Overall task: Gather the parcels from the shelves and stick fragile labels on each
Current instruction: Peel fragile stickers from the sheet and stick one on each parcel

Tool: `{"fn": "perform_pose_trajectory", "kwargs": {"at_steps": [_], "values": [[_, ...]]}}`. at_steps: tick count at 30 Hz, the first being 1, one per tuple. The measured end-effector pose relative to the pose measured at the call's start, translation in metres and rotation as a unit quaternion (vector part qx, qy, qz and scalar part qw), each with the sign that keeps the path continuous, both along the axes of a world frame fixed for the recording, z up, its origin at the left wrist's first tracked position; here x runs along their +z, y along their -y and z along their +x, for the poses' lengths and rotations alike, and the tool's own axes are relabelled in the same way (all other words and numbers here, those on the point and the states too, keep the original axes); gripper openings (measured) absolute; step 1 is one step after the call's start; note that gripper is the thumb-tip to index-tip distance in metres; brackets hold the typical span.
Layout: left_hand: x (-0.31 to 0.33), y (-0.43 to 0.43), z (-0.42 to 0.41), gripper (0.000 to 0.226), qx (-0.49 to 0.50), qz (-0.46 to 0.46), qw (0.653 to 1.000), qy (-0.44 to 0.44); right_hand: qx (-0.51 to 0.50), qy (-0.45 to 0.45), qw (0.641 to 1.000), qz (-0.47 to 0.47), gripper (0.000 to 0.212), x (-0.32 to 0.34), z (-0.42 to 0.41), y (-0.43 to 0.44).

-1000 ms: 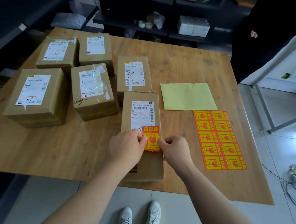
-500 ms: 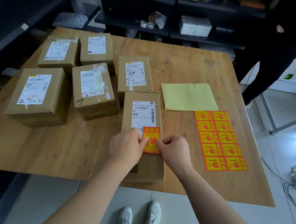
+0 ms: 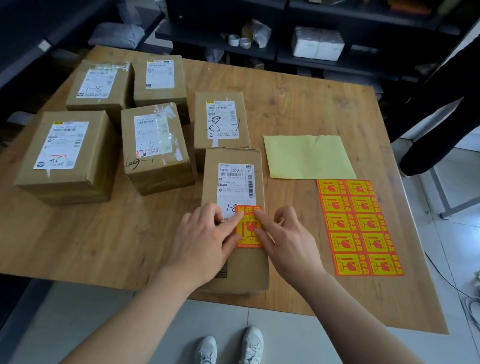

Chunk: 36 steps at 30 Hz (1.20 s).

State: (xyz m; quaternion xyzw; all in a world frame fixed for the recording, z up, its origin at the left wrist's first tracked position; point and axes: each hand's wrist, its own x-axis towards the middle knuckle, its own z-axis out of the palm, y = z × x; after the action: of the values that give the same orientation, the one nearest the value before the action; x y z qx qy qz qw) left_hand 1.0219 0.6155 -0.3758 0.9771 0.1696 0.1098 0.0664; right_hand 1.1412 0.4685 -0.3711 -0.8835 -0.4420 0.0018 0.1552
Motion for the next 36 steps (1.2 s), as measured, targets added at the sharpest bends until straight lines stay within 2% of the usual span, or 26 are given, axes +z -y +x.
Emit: {"fn": "perform_pose_trajectory", "kwargs": {"at_steps": [2,5,11,14,17,21,25,28,30,34,36], "values": [[0.001,-0.002,0.0,0.048,-0.007,0.016,1.0,-0.026,0.023,0.039,0.998,-0.049,0.045,0.001,0.007,0.0],[0.002,-0.005,0.001,0.054,-0.008,0.028,0.998,-0.05,0.041,0.049,0.993,-0.102,0.056,0.006,0.012,-0.002],[0.003,-0.003,0.004,0.06,-0.002,0.052,0.996,-0.075,0.069,0.067,0.986,-0.132,0.057,0.008,0.008,-0.003],[0.003,-0.003,0.002,0.061,0.007,0.064,0.995,-0.079,0.056,0.065,0.985,-0.147,0.062,0.01,0.01,-0.002],[0.006,-0.004,-0.004,0.059,0.024,0.071,0.995,-0.072,0.035,0.076,0.985,-0.152,0.059,0.01,0.003,0.0],[0.003,0.01,-0.006,0.041,0.016,0.045,0.999,-0.011,0.074,0.072,0.988,-0.114,0.047,0.008,-0.009,0.002],[0.0,0.009,-0.002,0.045,0.008,0.049,0.998,-0.046,0.08,0.011,0.989,-0.122,0.057,0.001,-0.002,0.003],[-0.002,0.003,0.0,0.051,-0.03,0.046,0.995,-0.088,0.088,0.021,0.989,-0.114,0.059,0.0,0.001,0.004],[0.0,0.001,0.001,0.051,-0.064,0.049,0.993,-0.089,0.124,0.039,0.987,-0.095,0.053,0.002,0.0,0.003],[0.007,0.0,-0.01,0.032,-0.133,0.03,0.991,0.003,0.176,0.063,0.981,0.045,0.027,0.001,-0.002,0.012],[0.004,0.001,-0.021,0.027,-0.157,0.016,0.986,0.05,0.182,0.053,0.978,0.088,0.022,-0.003,-0.005,0.021]]}}
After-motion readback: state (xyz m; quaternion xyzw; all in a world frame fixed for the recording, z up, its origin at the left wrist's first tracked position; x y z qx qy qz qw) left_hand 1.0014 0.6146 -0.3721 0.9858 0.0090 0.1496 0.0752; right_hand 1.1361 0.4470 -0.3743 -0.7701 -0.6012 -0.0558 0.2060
